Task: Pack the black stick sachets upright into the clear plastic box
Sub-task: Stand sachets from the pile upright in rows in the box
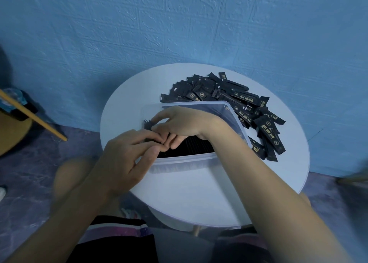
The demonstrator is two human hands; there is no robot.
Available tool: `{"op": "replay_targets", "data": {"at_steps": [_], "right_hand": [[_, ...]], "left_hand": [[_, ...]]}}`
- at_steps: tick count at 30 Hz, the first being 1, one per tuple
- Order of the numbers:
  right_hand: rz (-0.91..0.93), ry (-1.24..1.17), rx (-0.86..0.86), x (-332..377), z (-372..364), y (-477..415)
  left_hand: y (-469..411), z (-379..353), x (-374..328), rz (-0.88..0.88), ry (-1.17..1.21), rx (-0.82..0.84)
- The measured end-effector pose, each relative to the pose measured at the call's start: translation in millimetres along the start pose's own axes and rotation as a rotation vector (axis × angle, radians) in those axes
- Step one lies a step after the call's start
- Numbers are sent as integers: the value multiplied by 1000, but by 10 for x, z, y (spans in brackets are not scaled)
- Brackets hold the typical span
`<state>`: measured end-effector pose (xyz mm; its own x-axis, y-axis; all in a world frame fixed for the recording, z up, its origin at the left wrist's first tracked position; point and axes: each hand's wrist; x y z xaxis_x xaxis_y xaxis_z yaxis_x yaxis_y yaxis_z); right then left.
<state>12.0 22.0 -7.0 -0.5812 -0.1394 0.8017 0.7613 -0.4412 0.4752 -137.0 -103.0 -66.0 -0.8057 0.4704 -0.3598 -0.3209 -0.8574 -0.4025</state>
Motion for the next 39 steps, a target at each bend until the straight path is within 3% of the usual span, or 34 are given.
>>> {"op": "replay_targets", "data": {"at_steps": [17,25,34,39], "right_hand": [[-49,88,-47,132,-22,-92],[4,-37,-127,71,-37,-53],[15,-137,-51,-77,13,13],[49,-49,-109,-151,57,113]], "left_hand": [[4,-23,24,-18,9,-8],[12,-7,16,6,20,6],[-7,52,35,24,9,95],[-19,48,35,34,-24,113]]}}
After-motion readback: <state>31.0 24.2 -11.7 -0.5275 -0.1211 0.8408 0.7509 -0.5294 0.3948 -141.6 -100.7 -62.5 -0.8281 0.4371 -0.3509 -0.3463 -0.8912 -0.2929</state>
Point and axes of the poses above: each hand's wrist, its own y-axis away from the middle knuckle, its own z-axis out of the back of the hand, x = y × z, and after that the axes turned 12 degrees about x, right-handed
